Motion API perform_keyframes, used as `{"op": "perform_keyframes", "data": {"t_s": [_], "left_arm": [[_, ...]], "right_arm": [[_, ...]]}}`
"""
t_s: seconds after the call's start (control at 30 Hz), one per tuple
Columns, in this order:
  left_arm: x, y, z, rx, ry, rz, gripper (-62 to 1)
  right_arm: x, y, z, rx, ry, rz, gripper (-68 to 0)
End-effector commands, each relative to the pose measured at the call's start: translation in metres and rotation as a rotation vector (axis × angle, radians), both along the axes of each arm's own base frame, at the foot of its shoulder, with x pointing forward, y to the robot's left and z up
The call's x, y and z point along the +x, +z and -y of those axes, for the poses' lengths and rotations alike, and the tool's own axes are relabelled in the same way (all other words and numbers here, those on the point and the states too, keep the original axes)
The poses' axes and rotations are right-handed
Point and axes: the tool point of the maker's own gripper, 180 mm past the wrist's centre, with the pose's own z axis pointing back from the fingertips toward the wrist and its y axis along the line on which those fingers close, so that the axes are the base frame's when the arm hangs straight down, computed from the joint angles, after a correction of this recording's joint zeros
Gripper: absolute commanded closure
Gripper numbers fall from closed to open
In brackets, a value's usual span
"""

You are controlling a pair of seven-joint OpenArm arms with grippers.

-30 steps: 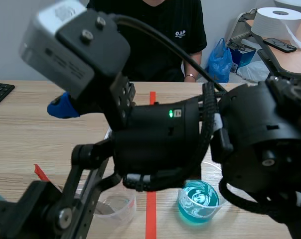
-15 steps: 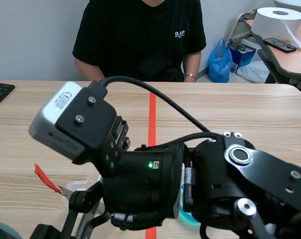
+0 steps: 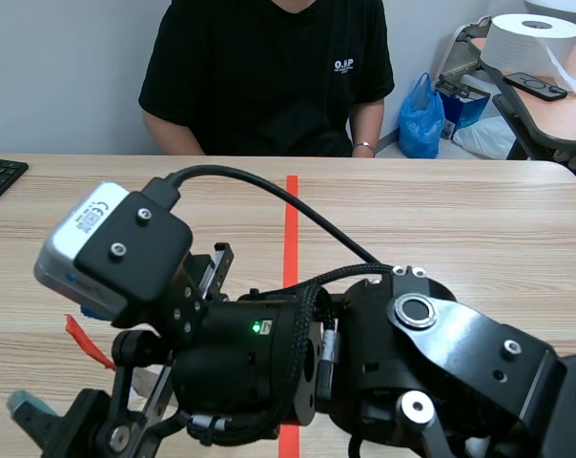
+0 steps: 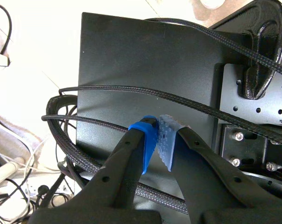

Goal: Do the redox reaction experiment.
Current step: 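Lift the metal plate out of the left beaker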

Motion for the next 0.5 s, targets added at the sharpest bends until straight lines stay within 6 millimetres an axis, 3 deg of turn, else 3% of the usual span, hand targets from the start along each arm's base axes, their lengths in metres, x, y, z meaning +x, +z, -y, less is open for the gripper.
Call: {"op": "perform_keyframes", "data": {"t_s": [0.0, 0.47], "left_arm": [[-0.0013, 0.0018, -0.0024, 0.003, 0.002, 0.01, -2.7], [-0.0013, 0.0018, -0.0024, 0.003, 0.002, 0.01, -2.7]], "right_arm": [[0.002, 0.0082, -0.0016, 0.022, 0.001, 0.012, -37.1], [0.0019, 0.0071, -0.0014, 0.016, 0.001, 0.012, -13.6]]}}
